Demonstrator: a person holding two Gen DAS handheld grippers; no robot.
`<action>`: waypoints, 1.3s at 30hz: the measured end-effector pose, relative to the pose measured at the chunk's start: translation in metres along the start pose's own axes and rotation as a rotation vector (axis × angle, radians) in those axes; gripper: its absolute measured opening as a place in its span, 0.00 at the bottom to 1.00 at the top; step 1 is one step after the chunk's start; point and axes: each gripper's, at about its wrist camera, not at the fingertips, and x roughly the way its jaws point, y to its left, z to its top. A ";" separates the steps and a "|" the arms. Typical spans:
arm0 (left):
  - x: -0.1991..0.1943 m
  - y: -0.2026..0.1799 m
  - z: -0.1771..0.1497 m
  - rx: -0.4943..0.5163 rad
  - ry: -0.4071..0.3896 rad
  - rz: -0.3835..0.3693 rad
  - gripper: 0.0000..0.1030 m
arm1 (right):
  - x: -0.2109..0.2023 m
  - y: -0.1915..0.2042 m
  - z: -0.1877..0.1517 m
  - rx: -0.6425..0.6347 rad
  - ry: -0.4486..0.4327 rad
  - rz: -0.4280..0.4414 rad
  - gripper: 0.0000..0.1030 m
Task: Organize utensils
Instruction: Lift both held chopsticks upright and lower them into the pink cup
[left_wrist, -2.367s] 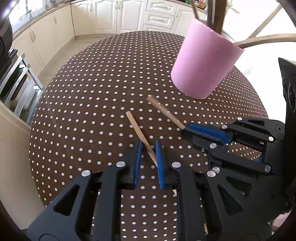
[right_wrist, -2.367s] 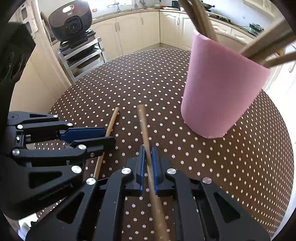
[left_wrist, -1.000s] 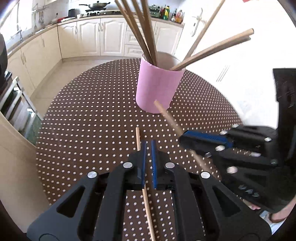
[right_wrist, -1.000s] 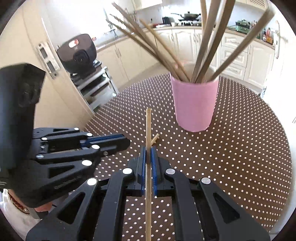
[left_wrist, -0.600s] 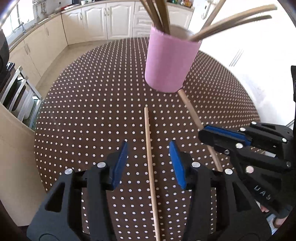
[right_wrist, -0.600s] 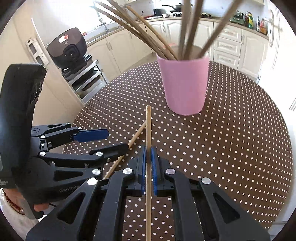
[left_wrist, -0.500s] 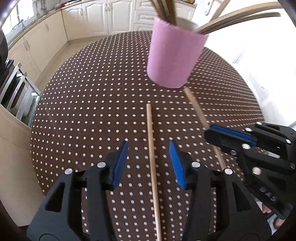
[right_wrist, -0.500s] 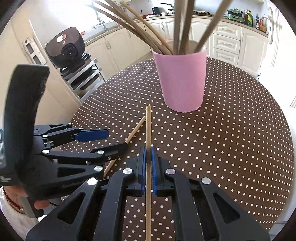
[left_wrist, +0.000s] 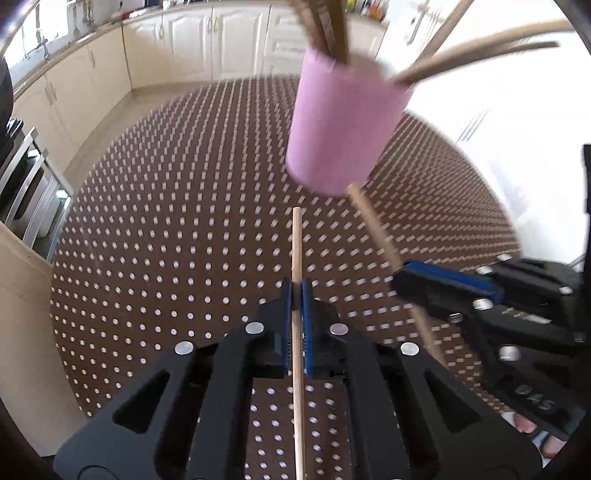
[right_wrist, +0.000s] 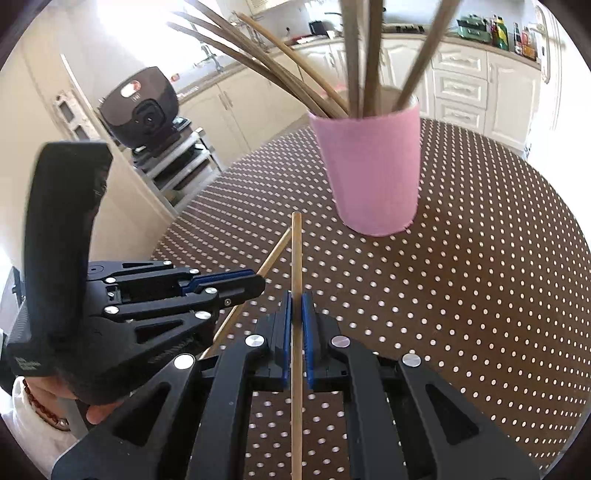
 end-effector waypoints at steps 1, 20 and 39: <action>-0.011 -0.002 0.000 0.008 -0.030 -0.007 0.05 | -0.005 0.003 0.000 -0.007 -0.014 0.000 0.05; -0.168 -0.044 -0.007 0.072 -0.509 -0.104 0.05 | -0.123 0.051 0.008 -0.123 -0.564 0.014 0.05; -0.169 -0.039 0.054 -0.012 -0.793 -0.098 0.05 | -0.108 0.026 0.038 -0.167 -1.065 -0.147 0.05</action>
